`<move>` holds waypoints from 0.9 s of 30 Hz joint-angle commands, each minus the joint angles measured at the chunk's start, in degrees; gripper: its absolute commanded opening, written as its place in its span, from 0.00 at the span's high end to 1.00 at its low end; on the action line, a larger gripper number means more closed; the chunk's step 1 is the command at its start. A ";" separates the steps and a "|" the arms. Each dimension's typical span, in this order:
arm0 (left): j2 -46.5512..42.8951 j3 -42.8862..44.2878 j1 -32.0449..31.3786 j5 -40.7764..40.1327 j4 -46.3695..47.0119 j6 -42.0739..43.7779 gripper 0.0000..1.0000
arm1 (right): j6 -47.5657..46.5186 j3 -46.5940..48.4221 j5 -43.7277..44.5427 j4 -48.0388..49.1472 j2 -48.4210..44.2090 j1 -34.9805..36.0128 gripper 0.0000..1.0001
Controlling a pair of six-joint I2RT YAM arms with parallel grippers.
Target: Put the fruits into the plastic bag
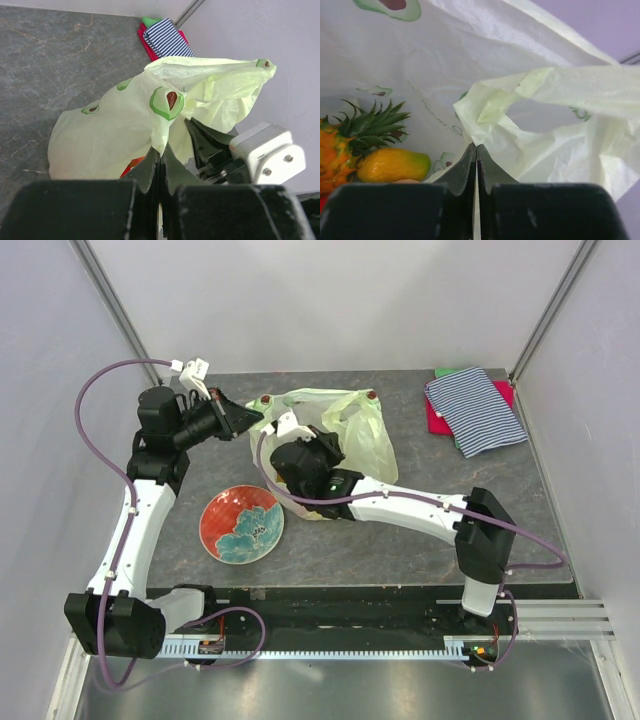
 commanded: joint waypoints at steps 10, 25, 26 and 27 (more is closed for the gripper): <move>8.79 17.22 0.89 -0.53 1.87 -7.82 0.98 | 15.92 1.81 -39.46 -2.85 -35.09 -13.02 1.00; 15.05 13.72 0.89 7.39 2.66 -3.88 0.98 | 28.31 -16.21 -41.84 -10.32 -42.33 -14.53 1.00; 14.52 12.76 0.89 6.69 2.66 -3.26 0.98 | 28.84 -16.13 -42.45 -10.67 -42.15 -14.53 1.00; 14.08 12.40 0.89 6.42 2.57 -2.91 0.98 | 29.02 -15.95 -42.72 -10.76 -41.97 -14.53 1.00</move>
